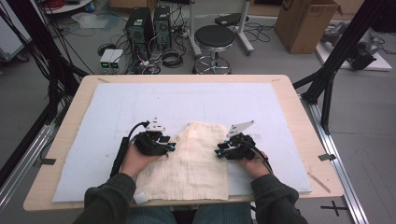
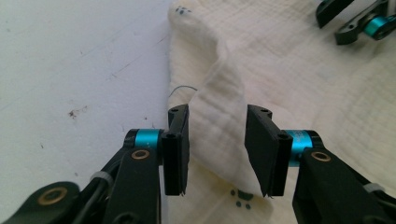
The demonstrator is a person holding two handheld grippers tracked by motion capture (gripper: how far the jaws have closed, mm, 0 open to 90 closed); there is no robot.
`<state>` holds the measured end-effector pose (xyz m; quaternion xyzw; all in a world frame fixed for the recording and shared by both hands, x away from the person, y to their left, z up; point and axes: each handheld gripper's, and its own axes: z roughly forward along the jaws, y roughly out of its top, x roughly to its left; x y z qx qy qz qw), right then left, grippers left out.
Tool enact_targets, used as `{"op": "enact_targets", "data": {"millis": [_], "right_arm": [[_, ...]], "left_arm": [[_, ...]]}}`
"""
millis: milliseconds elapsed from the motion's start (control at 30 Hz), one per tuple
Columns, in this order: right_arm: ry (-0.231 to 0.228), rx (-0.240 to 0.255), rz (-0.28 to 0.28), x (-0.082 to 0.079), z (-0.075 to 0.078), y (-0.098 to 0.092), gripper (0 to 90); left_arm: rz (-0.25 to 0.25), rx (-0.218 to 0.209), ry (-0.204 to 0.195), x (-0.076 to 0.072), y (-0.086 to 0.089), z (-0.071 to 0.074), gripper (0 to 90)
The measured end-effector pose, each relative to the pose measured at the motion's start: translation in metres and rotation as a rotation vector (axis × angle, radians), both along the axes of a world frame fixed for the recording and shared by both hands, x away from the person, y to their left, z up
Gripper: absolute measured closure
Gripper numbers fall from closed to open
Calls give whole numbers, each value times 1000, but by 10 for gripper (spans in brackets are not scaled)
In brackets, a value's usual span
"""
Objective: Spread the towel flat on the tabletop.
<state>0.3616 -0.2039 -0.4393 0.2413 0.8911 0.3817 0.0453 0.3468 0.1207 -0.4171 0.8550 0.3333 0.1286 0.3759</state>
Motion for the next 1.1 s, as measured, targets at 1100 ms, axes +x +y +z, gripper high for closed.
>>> {"op": "enact_targets", "data": {"millis": [1100], "right_arm": [[-31, 84, -150, 14, 14, -25, 568]], "left_arm": [[212, -68, -89, 28, 69, 6, 579]]}}
